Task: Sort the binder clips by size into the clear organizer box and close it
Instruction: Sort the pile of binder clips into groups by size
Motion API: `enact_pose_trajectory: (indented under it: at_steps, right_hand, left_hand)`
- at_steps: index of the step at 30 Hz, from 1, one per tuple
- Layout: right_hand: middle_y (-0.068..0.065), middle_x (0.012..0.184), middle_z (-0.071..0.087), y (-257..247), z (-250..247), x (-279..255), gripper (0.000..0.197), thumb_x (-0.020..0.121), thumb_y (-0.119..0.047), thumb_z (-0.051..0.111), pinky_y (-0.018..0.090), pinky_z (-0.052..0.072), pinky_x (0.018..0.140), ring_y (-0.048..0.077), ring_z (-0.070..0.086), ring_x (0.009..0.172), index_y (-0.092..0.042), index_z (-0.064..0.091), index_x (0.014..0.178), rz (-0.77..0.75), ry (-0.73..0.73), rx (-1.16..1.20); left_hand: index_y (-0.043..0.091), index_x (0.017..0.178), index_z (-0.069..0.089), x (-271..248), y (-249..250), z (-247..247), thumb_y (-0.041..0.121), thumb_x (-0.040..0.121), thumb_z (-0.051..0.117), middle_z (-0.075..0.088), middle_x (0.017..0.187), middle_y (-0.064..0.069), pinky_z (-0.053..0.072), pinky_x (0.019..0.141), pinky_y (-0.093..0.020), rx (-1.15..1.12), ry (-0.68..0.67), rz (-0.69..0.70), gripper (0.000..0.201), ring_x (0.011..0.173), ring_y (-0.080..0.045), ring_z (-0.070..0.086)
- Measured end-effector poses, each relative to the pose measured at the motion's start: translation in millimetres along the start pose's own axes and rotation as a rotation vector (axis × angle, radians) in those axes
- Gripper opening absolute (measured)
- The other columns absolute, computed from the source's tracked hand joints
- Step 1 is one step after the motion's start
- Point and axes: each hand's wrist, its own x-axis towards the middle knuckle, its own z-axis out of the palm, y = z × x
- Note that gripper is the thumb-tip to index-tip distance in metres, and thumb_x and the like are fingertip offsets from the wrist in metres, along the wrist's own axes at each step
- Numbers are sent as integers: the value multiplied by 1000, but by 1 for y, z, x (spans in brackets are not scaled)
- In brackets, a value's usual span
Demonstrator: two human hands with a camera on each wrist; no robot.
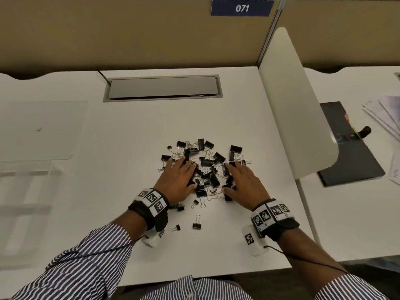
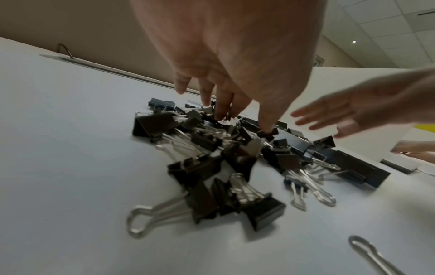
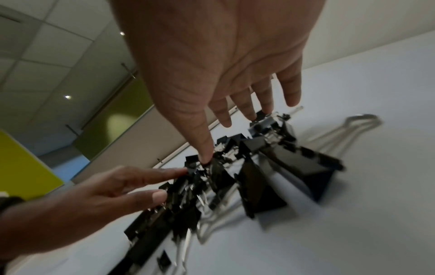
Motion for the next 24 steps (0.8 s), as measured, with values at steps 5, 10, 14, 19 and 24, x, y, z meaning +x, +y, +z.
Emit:
enact_pose_trajectory:
  at_steps: [5,10,14,19,24]
  right_hand:
    - [2,158,33,-24,-22,26,64,94,-39,59,40,29,116,24,30,144,-25,34,150,-110,97,45]
    - [1,157,35,-41,-19,57,55,94,-15,55,41,31,114,25,32,143,-22,42,147,-104,35,3]
    - [4,148,42,-39,-10,74,56,87,2,56,44,45,103,30,38,135,-20,52,138,-75,-18,-64]
    - [4,120,55,-30,-6,83,45,83,9,55,41,51,84,27,49,114,-17,66,117,-40,110,-8]
    - [7,104,64,-23,-15,86,36,82,9,55,29,43,76,25,61,95,-15,71,104,28,213,173]
  left_hand:
    - [18,132,53,1,-19,-8,42,95,50,61,129,-2,35,108,-43,28,162,-65,45,123,-23,47]
    - [23,138,48,8,-30,-17,35,91,62,62,119,0,40,93,-37,22,137,-49,51,108,-22,51]
    - [26,145,39,17,-29,-20,40,91,62,57,121,-1,38,91,-37,32,69,-24,60,109,-23,48]
    - [21,132,49,28,-20,-21,40,87,68,56,122,-2,37,97,-38,67,42,-29,52,112,-23,48]
    - [20,124,52,23,-26,-21,45,81,71,53,120,0,40,95,-37,-28,132,-26,53,107,-21,49]
